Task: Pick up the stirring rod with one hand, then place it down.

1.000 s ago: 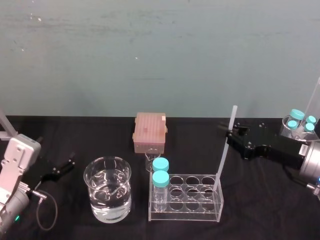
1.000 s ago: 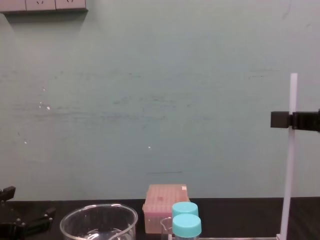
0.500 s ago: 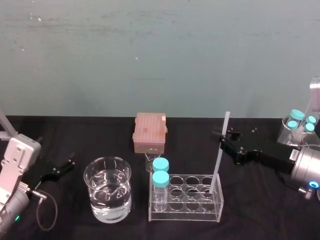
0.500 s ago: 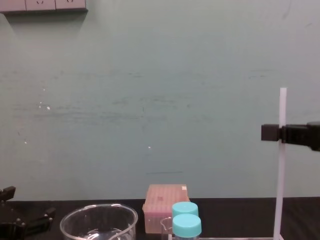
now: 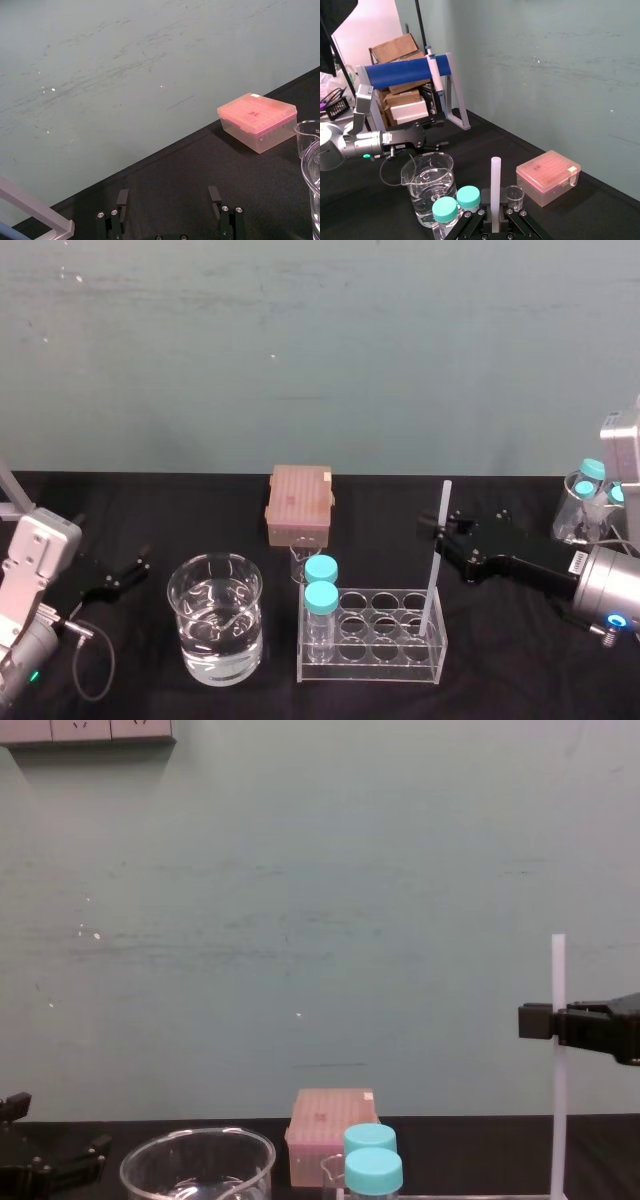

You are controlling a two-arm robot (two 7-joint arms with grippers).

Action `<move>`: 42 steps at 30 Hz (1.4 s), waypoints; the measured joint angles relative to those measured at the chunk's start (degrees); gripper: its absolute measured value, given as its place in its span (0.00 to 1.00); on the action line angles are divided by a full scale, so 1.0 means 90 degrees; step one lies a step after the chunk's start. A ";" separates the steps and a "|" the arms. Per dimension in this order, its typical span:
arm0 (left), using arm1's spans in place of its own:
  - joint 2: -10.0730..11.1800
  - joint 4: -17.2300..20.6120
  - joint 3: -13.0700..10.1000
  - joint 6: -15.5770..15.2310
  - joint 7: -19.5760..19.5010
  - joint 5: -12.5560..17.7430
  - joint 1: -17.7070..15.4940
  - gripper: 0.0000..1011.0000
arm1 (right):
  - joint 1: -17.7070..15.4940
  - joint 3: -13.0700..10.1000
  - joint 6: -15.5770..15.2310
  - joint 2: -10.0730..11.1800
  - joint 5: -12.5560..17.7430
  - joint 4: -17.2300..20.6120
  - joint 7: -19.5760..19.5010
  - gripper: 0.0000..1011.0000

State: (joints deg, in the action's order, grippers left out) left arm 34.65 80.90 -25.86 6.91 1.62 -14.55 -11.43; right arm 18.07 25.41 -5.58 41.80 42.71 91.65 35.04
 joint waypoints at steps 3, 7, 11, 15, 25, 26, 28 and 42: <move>0.0000 0.0000 0.0000 0.0000 0.0000 0.0000 0.0000 0.99 | -0.0008 0.0017 0.0004 -0.0030 -0.0027 -0.0015 0.0026 0.07; 0.0000 0.0000 0.0000 0.0000 0.0000 0.0000 0.0000 0.99 | -0.0022 0.0038 0.0018 -0.0066 -0.0071 -0.0035 0.0042 0.07; 0.0000 0.0000 0.0000 0.0000 0.0000 0.0000 0.0000 0.99 | -0.0036 0.0056 0.0060 -0.0099 -0.0136 -0.0067 0.0049 0.07; 0.0000 0.0000 0.0000 0.0000 0.0000 0.0000 0.0000 0.99 | -0.0049 0.0073 0.0124 -0.0131 -0.0240 -0.0115 0.0049 0.07; 0.0000 0.0000 0.0000 0.0000 0.0000 0.0000 0.0000 0.99 | -0.0040 0.0115 0.0222 -0.0257 -0.0475 -0.0289 0.0056 0.07; 0.0000 0.0000 0.0000 0.0000 0.0000 0.0000 0.0000 0.99 | -0.0039 0.0128 0.0235 -0.0283 -0.0516 -0.0319 0.0057 0.07; 0.0000 0.0000 0.0000 0.0000 0.0000 0.0000 0.0000 0.99 | -0.0037 0.0144 0.0247 -0.0317 -0.0570 -0.0356 0.0056 0.07; 0.0000 0.0000 0.0000 0.0000 0.0000 0.0000 0.0000 0.99 | 0.0009 0.0181 0.0219 -0.0494 -0.0794 -0.0556 0.0057 0.07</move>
State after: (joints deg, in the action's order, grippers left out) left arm 34.65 80.90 -25.86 6.91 1.62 -14.55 -11.43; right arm 18.15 27.04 -3.61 37.35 35.56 86.65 35.55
